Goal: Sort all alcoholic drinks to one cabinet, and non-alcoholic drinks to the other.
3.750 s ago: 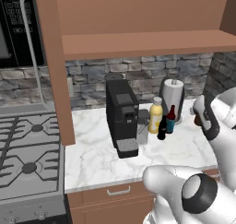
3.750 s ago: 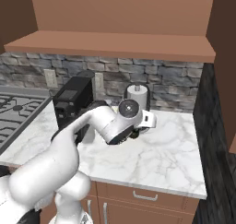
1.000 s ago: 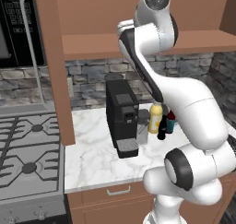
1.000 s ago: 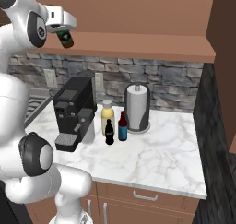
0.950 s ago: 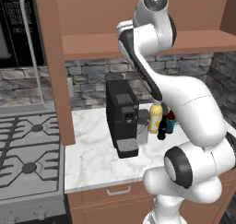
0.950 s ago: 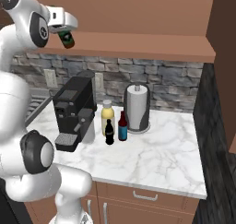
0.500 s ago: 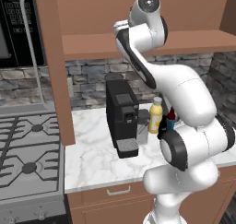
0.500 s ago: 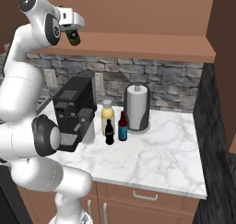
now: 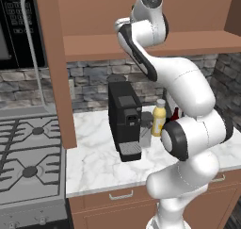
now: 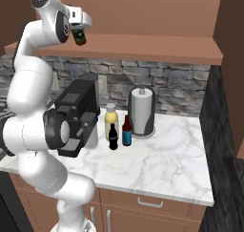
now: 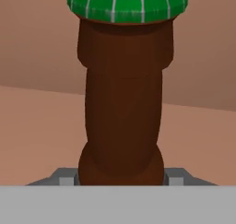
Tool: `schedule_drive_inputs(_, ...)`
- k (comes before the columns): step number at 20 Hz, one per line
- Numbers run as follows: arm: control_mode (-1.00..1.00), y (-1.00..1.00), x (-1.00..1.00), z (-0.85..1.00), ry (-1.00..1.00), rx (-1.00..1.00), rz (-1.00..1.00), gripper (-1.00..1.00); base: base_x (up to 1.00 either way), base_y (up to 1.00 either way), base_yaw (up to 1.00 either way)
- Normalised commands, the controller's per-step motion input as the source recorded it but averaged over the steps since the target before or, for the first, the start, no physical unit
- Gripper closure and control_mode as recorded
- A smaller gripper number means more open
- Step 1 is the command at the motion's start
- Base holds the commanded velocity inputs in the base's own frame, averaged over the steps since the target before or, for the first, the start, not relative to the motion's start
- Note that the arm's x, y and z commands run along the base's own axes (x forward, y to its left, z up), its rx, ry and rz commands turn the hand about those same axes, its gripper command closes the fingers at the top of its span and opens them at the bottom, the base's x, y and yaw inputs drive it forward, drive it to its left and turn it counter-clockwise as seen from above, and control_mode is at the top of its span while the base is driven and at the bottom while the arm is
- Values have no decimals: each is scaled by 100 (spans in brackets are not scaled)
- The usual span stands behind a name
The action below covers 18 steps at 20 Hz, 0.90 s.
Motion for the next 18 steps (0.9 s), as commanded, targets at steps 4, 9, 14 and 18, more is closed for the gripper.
schedule_drive_inputs(4,-100,-1,19,-33,4,6,2,100,0,0,0)
schedule_drive_inputs(9,-100,0,17,-27,3,1,0,-100,0,0,0)
schedule_drive_inputs(14,-100,0,15,-6,0,0,0,-100,0,0,0)
schedule_drive_inputs(18,-100,-9,1,-2,0,1,0,-100,0,0,0)
